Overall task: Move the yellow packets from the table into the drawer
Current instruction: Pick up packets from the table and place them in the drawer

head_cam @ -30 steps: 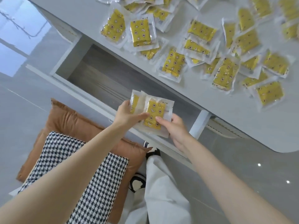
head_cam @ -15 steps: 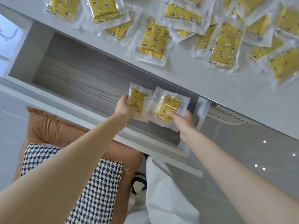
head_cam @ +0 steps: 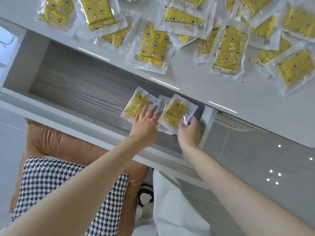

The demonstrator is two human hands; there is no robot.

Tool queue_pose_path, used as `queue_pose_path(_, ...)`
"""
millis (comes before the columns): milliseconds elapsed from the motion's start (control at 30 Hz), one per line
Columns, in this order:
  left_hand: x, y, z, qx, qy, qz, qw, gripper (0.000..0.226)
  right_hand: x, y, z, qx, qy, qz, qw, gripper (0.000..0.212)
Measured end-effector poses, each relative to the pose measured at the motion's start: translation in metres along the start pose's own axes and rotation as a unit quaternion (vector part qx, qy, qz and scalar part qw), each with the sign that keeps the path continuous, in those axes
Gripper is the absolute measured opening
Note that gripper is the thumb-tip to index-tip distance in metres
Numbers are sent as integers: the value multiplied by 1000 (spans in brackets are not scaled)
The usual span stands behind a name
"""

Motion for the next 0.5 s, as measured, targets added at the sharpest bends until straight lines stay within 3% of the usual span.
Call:
queue_pose_path(100,0,4,-6,3,-102,-11,995,72,14,16,-13,122,123,157,972,55)
queue_pose_path(167,3,6,-8,14,-142,-18,990,71,16,26,-22,204,248,244,915,67)
queue_pose_path(267,8,6,-14,21,-168,-36,985,74,15,25,-28,217,405,320,828,71)
queue_pose_path(500,7,4,-25,36,-181,-76,980,80,12,19,-44,295,402,357,790,82)
Point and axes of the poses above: each hand's wrist, its own y-axis away from the middle knuckle, its own z-axis out of the back of the hand, x = y × z, the point moved 7 cm from there along -y, towards the middle knuckle, and after that the axes turned 15 degrees about z, right-handed, at the moved point
